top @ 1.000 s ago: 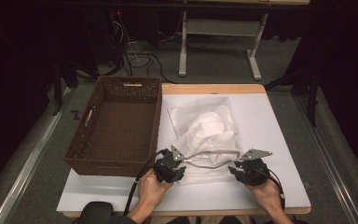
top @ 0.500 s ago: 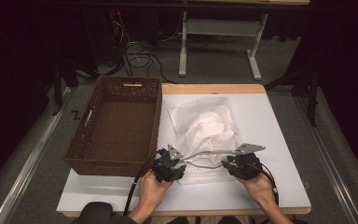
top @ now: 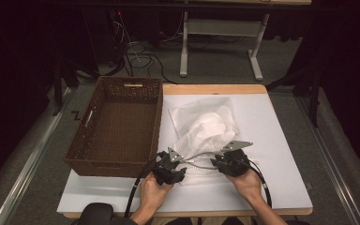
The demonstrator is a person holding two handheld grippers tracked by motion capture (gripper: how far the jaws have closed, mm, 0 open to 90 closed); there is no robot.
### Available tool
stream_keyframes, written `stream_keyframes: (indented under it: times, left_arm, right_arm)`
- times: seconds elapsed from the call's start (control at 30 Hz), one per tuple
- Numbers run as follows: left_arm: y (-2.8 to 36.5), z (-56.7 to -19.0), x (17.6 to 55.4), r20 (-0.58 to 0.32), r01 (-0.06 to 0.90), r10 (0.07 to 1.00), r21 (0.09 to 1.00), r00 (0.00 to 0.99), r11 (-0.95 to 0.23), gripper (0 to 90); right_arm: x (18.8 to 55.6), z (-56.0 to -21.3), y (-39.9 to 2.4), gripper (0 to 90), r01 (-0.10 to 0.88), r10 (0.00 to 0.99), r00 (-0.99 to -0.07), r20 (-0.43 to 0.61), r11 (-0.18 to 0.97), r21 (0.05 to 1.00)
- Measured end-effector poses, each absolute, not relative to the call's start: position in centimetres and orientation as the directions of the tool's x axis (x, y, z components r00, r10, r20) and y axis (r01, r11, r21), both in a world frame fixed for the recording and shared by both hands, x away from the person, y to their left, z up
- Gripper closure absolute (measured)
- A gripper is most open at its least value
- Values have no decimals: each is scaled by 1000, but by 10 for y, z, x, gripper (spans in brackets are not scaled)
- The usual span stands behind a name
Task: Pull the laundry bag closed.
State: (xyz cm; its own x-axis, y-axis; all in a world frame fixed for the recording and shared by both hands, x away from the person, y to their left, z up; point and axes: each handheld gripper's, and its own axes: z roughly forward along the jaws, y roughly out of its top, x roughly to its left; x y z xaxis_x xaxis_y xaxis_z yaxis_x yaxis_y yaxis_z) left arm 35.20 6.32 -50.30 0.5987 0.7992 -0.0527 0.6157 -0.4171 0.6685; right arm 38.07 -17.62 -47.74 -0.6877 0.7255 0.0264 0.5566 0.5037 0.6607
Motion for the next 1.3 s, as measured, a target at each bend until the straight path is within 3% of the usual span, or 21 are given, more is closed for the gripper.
stream_keyframes:
  times: [0.17,0.3,0.5,0.6,0.93,1.13,1.3]
  left_arm:
    - [65,-503,352,-51,616,817,684,574,-390,640]
    - [65,-502,354,-43,617,841,700,540,-360,616]
    - [60,-505,360,-33,631,854,688,520,-358,596]
    - [62,-507,363,-56,649,862,683,504,-335,598]
    - [59,-513,371,-103,675,869,676,484,-296,565]
    - [53,-514,371,-53,659,867,674,495,-335,543]
    - [52,-515,368,-46,635,857,692,513,-343,622]
  right_arm:
    - [383,-481,-168,737,557,709,-704,28,528,642]
    - [382,-485,-164,745,552,700,-714,7,558,620]
    - [380,-497,-166,818,567,684,-730,-9,612,551]
    - [377,-498,-170,900,563,680,-733,-10,615,552]
    - [363,-495,-177,900,550,653,-757,-23,656,516]
    - [367,-493,-175,867,558,658,-753,-16,651,515]
    - [372,-488,-168,822,571,677,-736,8,614,544]
